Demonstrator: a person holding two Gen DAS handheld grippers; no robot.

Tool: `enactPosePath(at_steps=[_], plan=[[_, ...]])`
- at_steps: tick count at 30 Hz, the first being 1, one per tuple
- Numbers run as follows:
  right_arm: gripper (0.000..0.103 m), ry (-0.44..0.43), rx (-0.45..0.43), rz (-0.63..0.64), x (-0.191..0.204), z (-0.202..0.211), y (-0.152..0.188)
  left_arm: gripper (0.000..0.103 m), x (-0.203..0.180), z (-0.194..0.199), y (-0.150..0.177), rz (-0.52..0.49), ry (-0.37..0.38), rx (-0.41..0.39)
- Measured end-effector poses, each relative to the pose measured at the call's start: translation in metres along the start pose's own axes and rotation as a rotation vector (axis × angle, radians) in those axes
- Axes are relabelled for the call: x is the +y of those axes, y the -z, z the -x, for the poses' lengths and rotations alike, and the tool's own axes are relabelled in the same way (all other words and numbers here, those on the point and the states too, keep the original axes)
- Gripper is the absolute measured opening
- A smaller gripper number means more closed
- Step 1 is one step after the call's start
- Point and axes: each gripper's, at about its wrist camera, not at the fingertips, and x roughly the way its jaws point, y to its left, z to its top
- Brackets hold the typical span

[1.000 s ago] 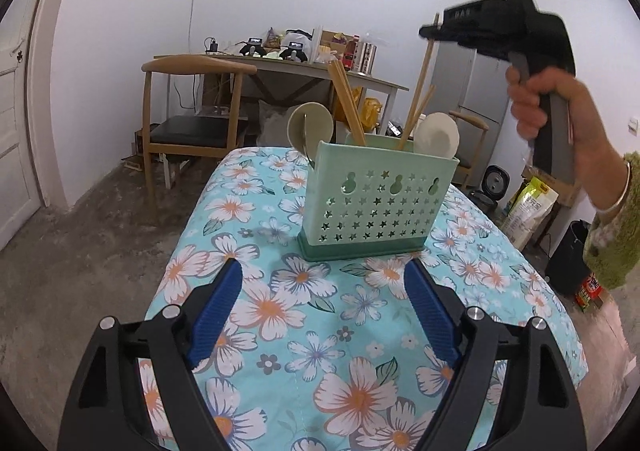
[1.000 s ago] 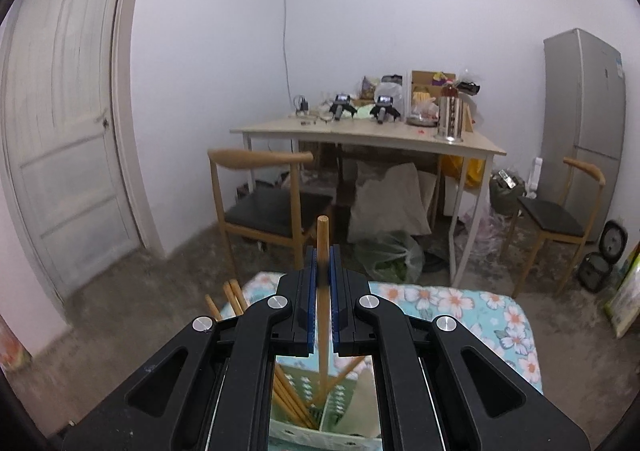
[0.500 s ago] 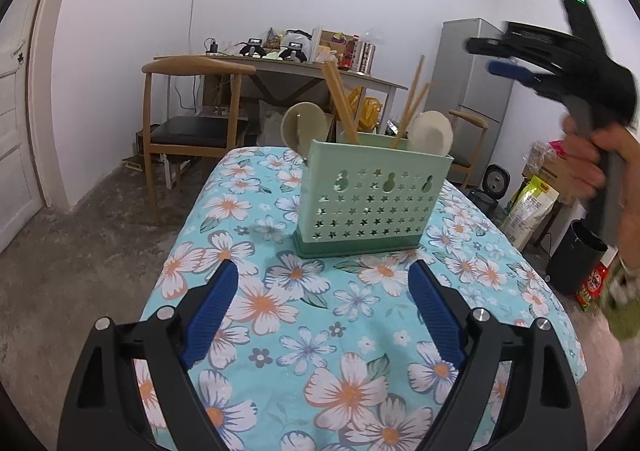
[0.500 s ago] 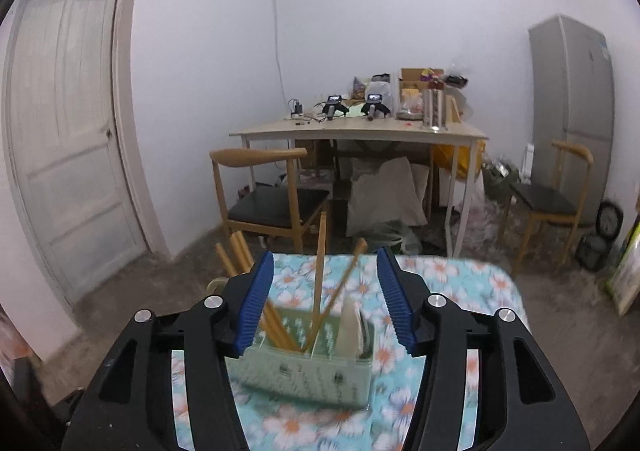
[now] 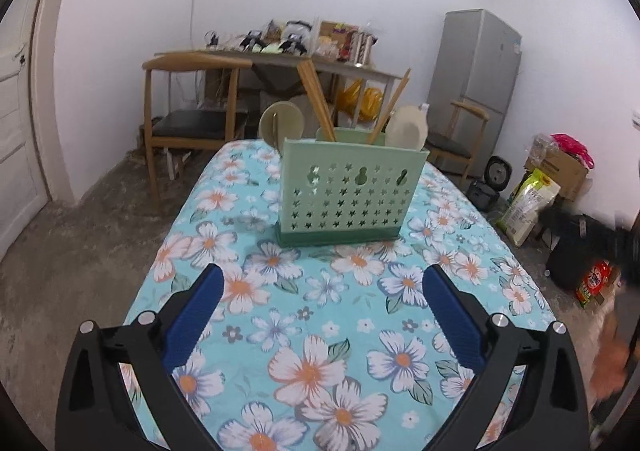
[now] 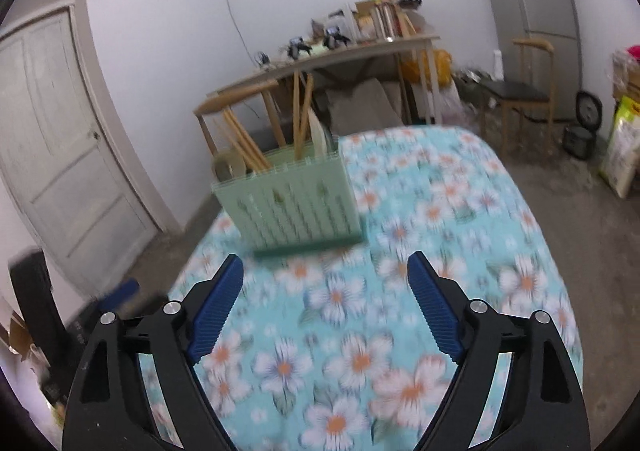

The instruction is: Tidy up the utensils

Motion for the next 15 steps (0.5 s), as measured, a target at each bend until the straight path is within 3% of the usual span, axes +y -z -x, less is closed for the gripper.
enactPosePath(at_steps=[5, 11, 15], plan=[[0.091, 0.072, -0.001, 0.055, 0.015, 0.002, 0.025, 0.097, 0.000, 0.007, -0.001, 0.023, -0.104, 0.006], [0.095, 0.152, -0.017, 0.124, 0.023, 0.005, 0.029, 0.097, -0.006, 0.020, -0.003, 0.000, -0.272, -0.029], [0.095, 0.173, -0.025, 0.117, 0.020, 0.010, 0.028, 0.097, -0.010, 0.023, -0.005, 0.016, -0.301, -0.002]])
